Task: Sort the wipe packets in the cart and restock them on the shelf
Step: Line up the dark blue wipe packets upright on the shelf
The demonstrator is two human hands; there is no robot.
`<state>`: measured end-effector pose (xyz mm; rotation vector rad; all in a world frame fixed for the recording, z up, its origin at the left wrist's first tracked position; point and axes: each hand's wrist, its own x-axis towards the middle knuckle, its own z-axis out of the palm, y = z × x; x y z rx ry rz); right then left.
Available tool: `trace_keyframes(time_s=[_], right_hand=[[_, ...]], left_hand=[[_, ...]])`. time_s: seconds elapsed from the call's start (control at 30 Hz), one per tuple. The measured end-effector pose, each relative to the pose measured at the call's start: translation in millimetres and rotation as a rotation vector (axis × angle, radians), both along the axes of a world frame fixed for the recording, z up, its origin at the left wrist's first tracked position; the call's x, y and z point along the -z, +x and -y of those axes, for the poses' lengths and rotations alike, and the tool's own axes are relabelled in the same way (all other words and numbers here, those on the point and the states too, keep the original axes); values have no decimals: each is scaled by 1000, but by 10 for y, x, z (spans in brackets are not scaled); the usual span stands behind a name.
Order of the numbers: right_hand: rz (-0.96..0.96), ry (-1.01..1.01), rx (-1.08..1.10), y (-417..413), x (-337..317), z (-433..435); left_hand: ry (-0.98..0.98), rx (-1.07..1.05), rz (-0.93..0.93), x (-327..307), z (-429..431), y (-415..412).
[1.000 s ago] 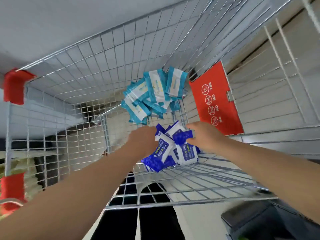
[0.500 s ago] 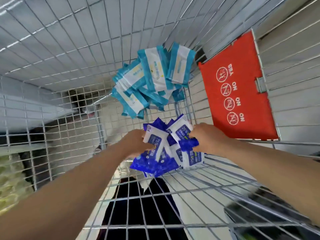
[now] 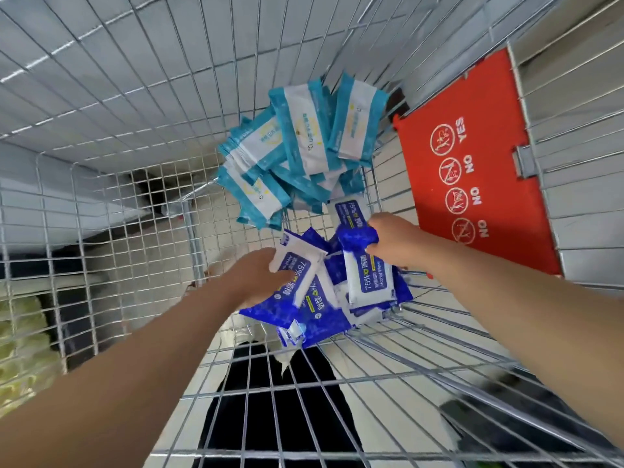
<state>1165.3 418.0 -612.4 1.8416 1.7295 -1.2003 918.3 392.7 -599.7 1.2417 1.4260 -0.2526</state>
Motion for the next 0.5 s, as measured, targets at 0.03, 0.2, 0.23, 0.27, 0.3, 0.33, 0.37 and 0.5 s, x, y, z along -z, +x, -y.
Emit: trace_keyframes(time_s=[0.03, 0.2, 0.23, 0.27, 0.3, 0.33, 0.37, 0.5], right_hand=[[1, 22, 4, -13, 27, -17], [-33, 58, 129, -43, 164, -134], [-47, 58, 167, -58, 181, -163], [-58, 56, 199, -85, 194, -191], [-69, 52, 221, -115, 214, -222], [-76, 47, 230, -148, 244, -250], [-77, 39, 224, -177, 275, -278], [-12, 77, 175, -249, 386, -337]], left_hand=[[22, 1, 2, 22, 30, 22], [118, -25, -27, 72, 81, 60], [125, -50, -24, 83, 57, 49], [130, -76, -24, 85, 24, 29], [128, -106, -22, 87, -13, 1], [119, -135, -17, 89, -49, -31], [106, -153, -11, 92, -81, -65], [44, -159, -13, 125, -139, -159]])
